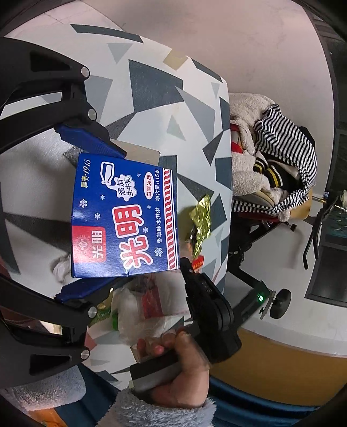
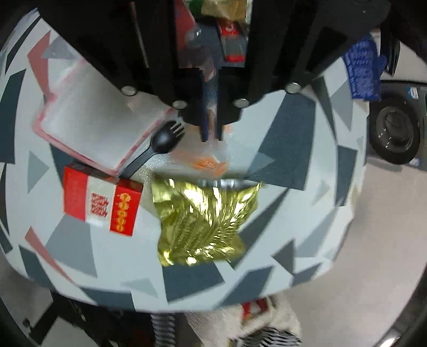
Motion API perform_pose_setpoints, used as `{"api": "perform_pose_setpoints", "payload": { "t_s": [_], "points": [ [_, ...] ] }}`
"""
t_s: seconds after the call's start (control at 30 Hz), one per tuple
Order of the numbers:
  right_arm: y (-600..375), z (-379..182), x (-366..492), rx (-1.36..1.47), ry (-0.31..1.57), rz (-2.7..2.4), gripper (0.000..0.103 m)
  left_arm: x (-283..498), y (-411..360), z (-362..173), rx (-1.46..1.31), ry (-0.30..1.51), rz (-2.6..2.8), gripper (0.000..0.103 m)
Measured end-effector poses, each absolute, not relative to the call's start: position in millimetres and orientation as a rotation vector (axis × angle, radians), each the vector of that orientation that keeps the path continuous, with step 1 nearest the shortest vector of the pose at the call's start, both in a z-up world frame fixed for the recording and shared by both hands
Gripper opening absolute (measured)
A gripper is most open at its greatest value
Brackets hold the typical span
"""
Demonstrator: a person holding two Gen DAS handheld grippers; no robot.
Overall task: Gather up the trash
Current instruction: 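Lift the milk carton with the left tool while the right tool grasps the orange-printed snack wrapper, then lower both tools over the brown bin and open them to drop the items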
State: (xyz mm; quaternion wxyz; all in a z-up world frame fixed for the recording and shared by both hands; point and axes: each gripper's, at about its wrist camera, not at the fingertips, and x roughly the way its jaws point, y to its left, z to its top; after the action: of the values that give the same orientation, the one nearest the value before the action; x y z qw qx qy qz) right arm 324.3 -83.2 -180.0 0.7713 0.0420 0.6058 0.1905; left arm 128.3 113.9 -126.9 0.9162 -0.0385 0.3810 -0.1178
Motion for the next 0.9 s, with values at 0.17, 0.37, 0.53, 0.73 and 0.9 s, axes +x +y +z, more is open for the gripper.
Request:
{"api": "perform_pose_setpoints", "payload": {
  "t_s": [0.17,0.37,0.53,0.73,0.9],
  "points": [
    [-104.1,-155.9,297.2,0.108,1.246,0.462,0.007,112.2,97.3,-119.5,-0.057,0.779,-0.253,0.079],
    [-124.1,-130.9,250.3,0.102,1.172,0.553,0.006,85.4,81.2,-117.4,-0.059,0.788,-0.269,0.079],
    [-145.0,-114.5,191.5,0.082,1.095,0.638,0.006,54.8,64.3,-124.4,-0.061,0.802,-0.306,0.079],
    [-171.8,-112.9,101.6,-0.020,0.992,0.725,0.006,14.6,43.2,-137.5,-0.024,0.815,-0.359,0.079],
    [-188.6,-144.3,39.8,-0.042,0.971,0.761,0.006,-27.2,17.6,-165.3,0.036,0.843,-0.435,0.079]
  ]
}}
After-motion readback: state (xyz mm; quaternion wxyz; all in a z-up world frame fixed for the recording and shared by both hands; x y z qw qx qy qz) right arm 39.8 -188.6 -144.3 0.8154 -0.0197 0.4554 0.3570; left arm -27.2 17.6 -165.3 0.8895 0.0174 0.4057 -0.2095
